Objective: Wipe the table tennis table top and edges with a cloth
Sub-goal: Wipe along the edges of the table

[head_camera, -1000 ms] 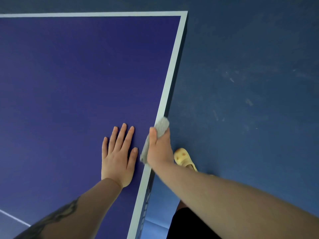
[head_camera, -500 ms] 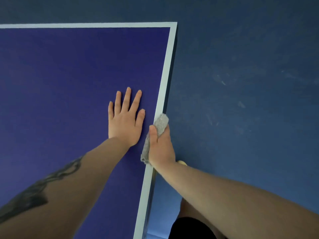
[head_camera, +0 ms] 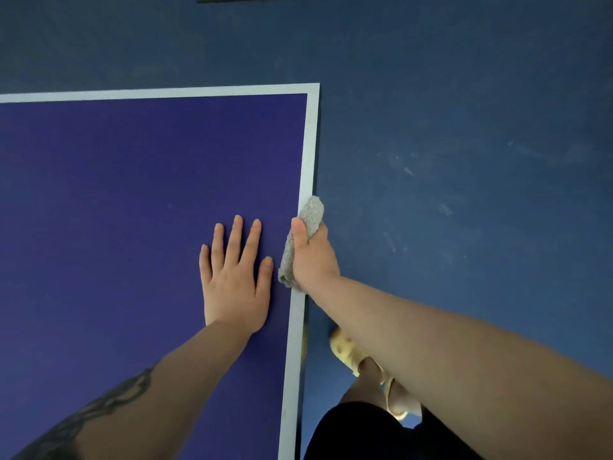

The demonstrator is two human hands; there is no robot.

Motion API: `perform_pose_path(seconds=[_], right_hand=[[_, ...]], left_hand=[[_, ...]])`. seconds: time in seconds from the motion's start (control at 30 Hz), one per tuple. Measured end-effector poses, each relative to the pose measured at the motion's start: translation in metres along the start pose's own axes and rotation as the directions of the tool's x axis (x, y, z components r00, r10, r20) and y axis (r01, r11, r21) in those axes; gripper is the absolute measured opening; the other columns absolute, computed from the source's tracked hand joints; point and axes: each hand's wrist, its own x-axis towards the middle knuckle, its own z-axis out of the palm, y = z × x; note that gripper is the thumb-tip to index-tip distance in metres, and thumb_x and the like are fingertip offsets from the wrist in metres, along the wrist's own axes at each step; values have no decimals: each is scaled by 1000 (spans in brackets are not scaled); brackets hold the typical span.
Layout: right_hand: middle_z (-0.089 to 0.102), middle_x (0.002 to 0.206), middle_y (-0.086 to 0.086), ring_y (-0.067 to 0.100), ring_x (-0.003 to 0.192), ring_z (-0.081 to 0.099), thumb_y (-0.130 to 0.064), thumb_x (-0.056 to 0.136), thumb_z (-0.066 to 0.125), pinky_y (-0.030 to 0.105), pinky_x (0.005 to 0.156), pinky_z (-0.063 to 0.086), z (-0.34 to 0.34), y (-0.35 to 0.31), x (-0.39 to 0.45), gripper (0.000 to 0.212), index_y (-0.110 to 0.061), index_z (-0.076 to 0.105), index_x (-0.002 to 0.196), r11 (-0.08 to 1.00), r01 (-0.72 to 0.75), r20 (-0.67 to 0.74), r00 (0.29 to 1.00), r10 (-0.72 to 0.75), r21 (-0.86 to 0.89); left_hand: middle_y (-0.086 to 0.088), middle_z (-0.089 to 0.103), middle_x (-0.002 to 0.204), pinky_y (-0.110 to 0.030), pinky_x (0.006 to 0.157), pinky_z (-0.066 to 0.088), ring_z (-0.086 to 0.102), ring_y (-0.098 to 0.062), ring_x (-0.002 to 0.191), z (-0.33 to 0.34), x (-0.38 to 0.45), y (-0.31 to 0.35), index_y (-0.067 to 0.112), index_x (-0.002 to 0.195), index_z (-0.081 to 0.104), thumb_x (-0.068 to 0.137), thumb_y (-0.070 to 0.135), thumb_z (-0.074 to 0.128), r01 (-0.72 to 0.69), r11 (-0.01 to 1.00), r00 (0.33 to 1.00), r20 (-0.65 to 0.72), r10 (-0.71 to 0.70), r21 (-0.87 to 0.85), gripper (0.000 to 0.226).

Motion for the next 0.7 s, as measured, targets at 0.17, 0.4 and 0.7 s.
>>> perform_pose_path(seconds=[0.17,0.4,0.7], right_hand=[[53,139,-10,11,121,55,-55,101,36,31,99,45,15,39,-59,55,-32,28,150,999,46,-65,997,-45,14],[55,139,-4,18,109,60,-57,102,30,25,72,45,-1,-11,6,56,-26,30,149,999,36,-56,998,-38,-41],[55,132,-12,15,116,59,-58,99,35,38,96,50,13,33,-49,55,-35,27,148,999,46,-53,998,-46,-1]], left_hand=[[5,6,164,-47,122,4,-3,-21,151,2,-1,0,33,156,9,98,49,11,-3,1000,1000,3,3,15,60],[5,3,164,-46,122,3,-5,-21,151,2,-1,2,33,156,5,99,48,10,0,999,1000,0,0,48,59],[-7,29,158,-51,117,23,22,-31,145,-11,23,3,30,154,20,98,46,14,-50,997,998,38,48,57,59]])
